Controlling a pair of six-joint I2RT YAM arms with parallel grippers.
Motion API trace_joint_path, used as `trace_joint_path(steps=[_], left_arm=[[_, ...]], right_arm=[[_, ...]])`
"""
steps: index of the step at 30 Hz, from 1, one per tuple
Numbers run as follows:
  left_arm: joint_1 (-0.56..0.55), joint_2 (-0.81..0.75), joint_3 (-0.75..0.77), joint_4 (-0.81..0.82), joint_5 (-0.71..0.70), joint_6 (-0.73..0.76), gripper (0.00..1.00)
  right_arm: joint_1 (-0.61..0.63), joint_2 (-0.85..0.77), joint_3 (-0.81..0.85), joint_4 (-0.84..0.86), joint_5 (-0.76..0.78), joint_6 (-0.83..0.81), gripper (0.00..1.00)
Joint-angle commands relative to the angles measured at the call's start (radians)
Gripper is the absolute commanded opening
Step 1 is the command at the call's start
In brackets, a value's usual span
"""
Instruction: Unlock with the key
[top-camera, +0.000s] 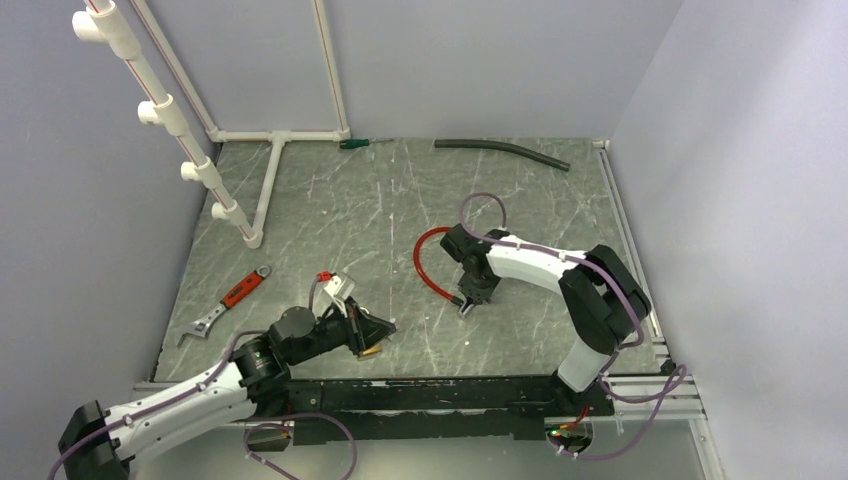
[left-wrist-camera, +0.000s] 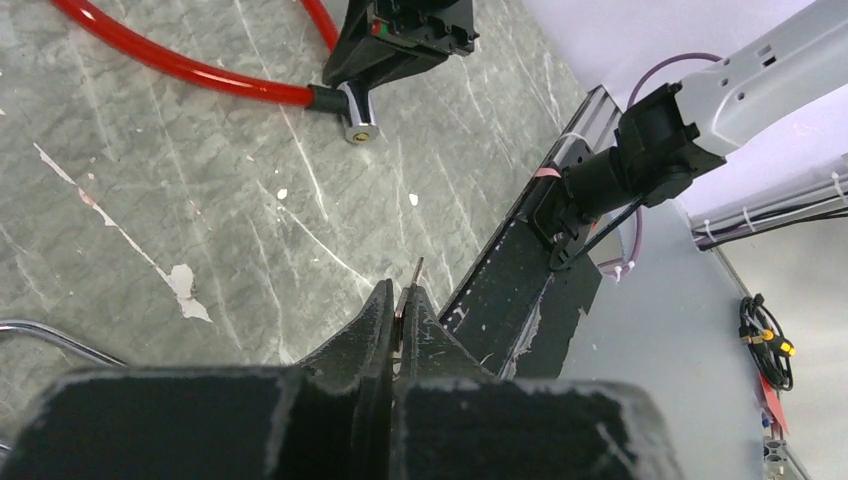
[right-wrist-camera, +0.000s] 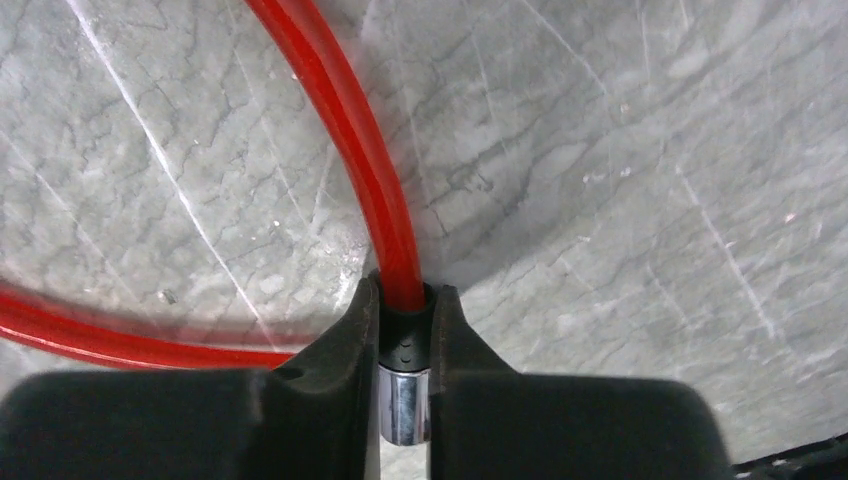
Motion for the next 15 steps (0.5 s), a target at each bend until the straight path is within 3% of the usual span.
trace_joint_path(steps=[1,5,8,15], left_arm=[[0.001,0.035,0.008,0.035,-0.040,-0.010,0.00],[0.001,0.094,-0.005,0.081,-0.090,-0.026,0.00],[0.001,0.157,-0.025,0.229,-0.104,-0.046,0.00],[0.001,0.405,0.004,0.507,-0.230,-0.063,0.00]], right_arm=[[-0.001,-0.001,-0.048,-0.004,-0.039,0.078,0.00],[-0.002,-0.134,-0.083,0.042,-0.018,0.116,0.00],[-0.003,-0.234,-0.081,0.022,0.023,0.194,0.00],[-0.003,-0.381,-0.119,0.164,0.016,0.237,0.00]])
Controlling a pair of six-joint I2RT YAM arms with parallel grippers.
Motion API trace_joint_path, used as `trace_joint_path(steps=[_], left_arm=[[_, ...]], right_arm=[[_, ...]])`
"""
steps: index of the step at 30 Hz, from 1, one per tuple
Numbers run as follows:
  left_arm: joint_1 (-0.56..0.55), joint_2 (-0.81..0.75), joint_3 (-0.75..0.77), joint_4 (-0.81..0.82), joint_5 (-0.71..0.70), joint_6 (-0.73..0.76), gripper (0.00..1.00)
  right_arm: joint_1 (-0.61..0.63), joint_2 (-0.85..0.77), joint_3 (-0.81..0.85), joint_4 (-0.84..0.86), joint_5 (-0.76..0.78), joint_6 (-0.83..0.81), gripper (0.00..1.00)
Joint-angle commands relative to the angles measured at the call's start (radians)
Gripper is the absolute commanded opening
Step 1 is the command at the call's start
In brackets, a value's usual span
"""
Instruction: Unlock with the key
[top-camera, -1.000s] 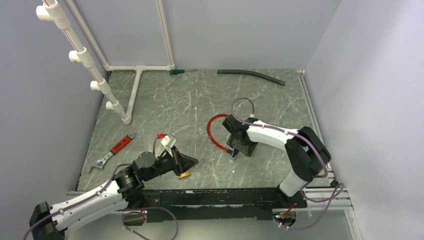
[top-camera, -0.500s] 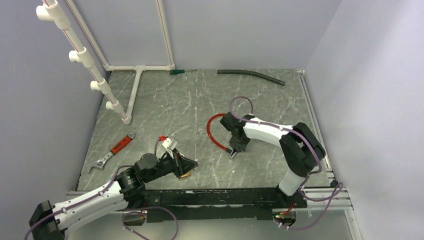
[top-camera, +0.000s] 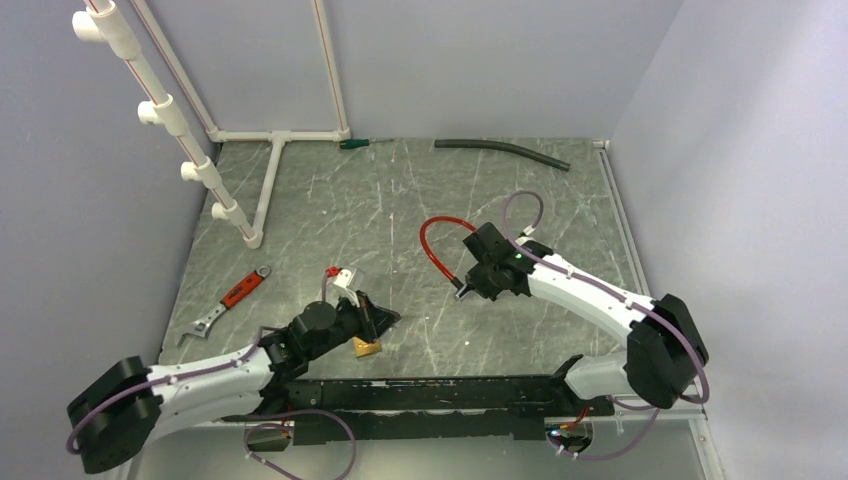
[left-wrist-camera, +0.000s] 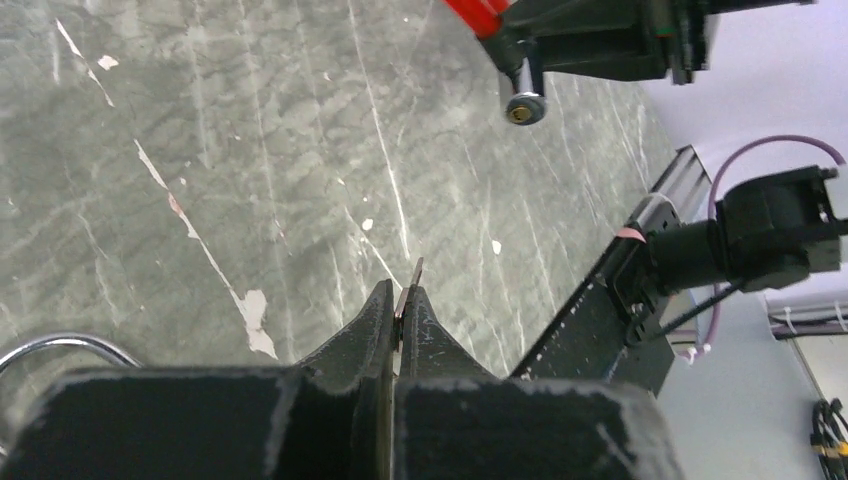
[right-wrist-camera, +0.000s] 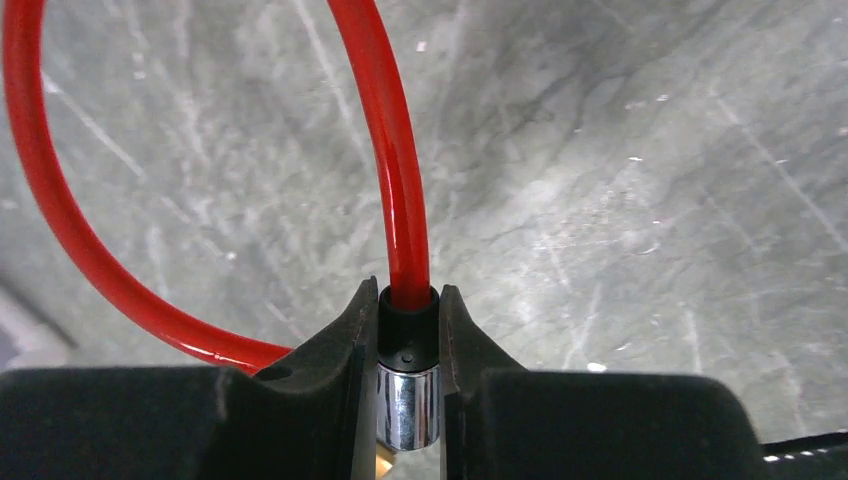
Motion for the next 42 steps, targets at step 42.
trace_joint_path(steps=[42], left_arm=[[0.002,0.837,0.049,1.128,-0.072,-0.089,0.00]], right_arm=[[-0.010,-0.072,-0.140,0.491,-0.153,0.167,0.00]])
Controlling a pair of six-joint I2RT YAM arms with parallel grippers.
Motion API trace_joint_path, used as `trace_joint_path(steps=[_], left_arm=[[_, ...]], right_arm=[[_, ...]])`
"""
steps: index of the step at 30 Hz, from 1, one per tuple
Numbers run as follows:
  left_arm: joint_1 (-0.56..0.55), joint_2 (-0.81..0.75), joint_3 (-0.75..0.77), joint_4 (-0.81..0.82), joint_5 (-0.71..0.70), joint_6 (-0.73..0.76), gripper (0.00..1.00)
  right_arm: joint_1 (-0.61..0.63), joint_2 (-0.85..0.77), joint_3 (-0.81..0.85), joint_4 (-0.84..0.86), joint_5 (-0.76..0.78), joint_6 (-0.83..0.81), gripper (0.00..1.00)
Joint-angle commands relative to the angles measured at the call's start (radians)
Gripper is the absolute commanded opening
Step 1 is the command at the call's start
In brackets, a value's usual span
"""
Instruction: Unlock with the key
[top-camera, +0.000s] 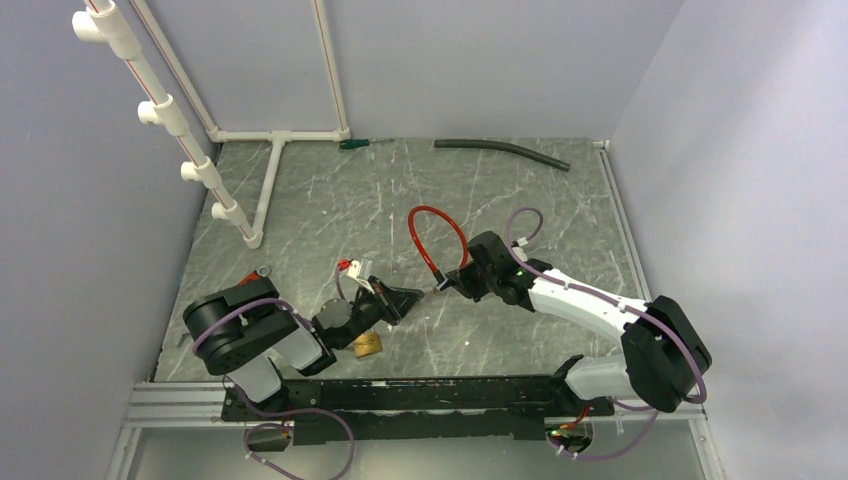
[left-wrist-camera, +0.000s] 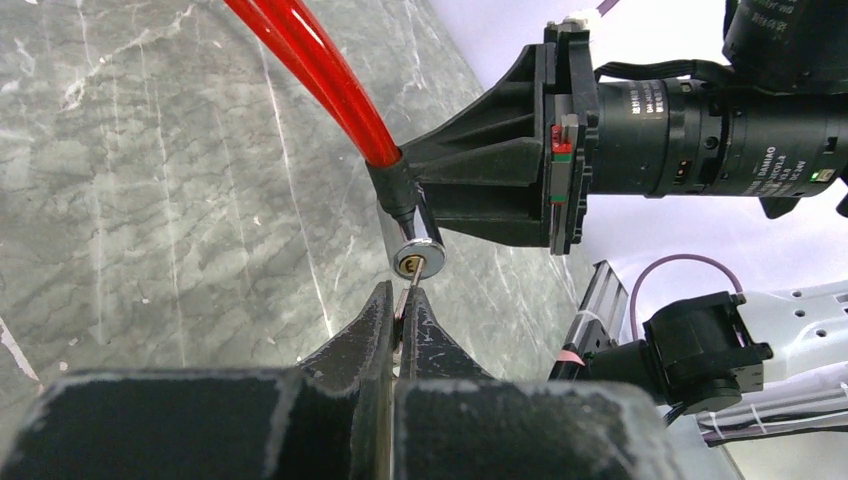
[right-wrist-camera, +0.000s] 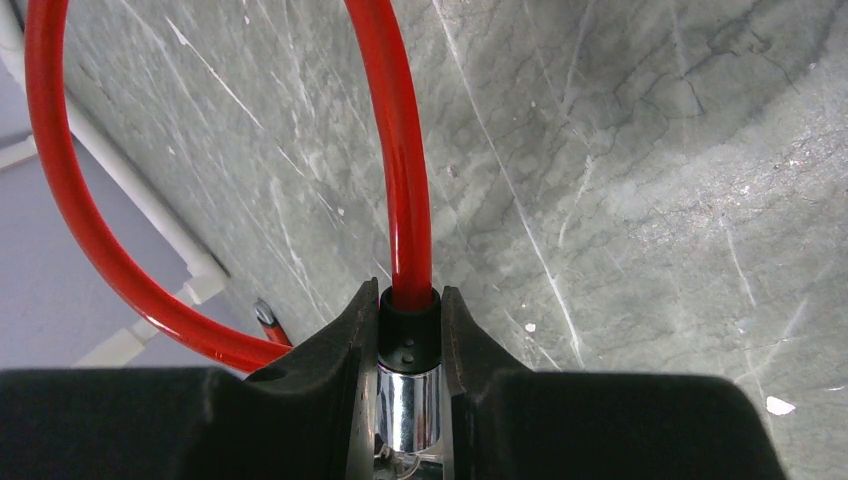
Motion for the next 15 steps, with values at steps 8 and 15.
trace_joint_path(steps=[8,15], left_arm=[[0.002,0.022,0.024,0.070,-0.003,0.002,0.00],[0.002,0.026,0.016,0.070,-0.039,-0.004,0.00]], right_arm=[[-0.006,-0.019,0.046,0.093,-0.007,-0.014,0.00],[-0.001,-0.065,-0.025,0.227,-0.004,0.011,0.00]])
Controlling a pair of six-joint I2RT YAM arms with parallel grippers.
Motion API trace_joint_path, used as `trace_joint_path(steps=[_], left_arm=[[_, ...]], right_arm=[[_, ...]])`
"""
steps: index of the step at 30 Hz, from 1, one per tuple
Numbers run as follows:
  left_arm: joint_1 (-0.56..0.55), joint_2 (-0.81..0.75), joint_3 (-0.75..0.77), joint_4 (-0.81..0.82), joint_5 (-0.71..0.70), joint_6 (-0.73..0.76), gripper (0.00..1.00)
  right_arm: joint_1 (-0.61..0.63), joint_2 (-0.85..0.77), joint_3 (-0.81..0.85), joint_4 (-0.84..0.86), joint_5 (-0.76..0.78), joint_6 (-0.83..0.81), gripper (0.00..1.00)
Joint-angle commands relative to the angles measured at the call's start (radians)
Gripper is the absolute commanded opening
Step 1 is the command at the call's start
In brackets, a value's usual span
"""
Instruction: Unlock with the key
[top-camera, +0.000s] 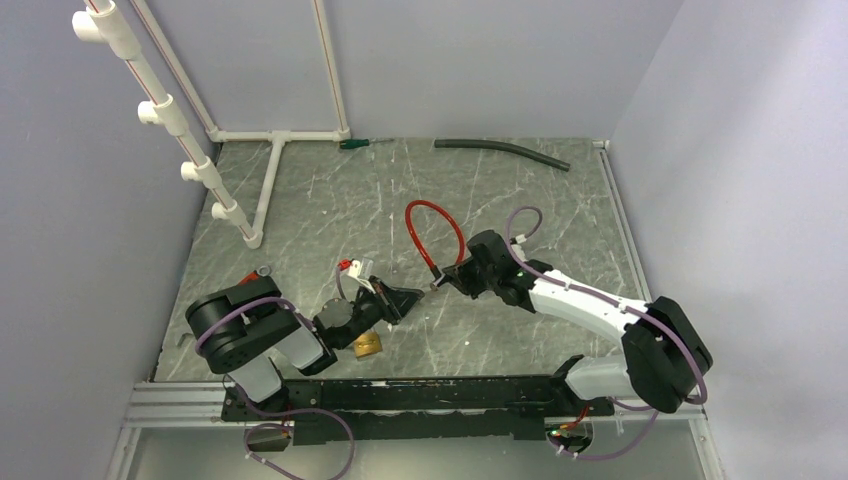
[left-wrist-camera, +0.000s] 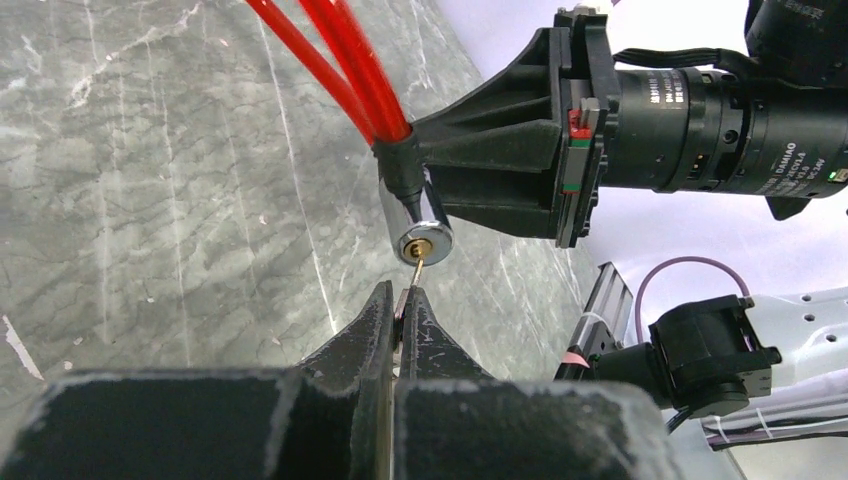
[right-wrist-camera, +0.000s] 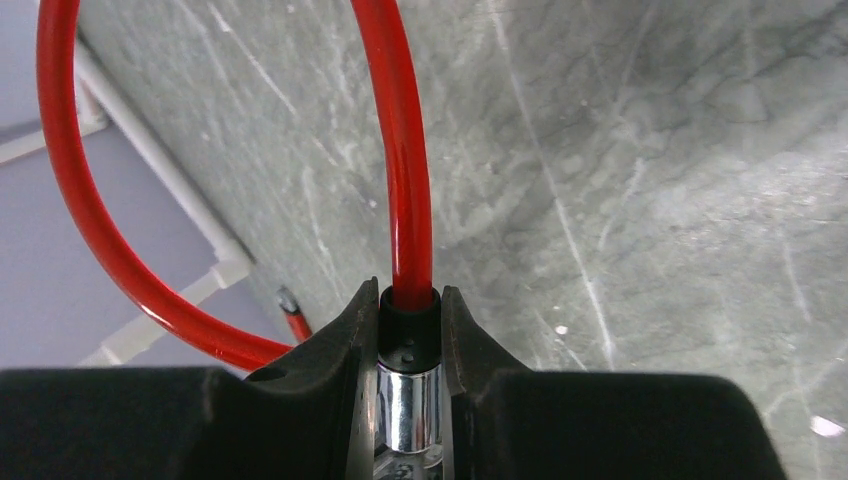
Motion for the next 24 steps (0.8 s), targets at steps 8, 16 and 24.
trace_joint_path(steps=[8,16,24], left_arm=[[0.003,-0.036,0.007,0.063,-0.064,0.028,0.00],[0.002,-0.154,0.050,-0.107,-0.099,0.067,0.00],[0.004,-0.055,0.134,-0.066,-0.065,0.072,0.00]], right_arm=[[0.016,-0.084,-0.033,0.201,0.037,0.041,0.00],[0.114,-0.188,-0.087,0.130,0.258,0.171,0.00],[0.145,-0.370,-0.221,0.188,0.447,0.289,0.00]])
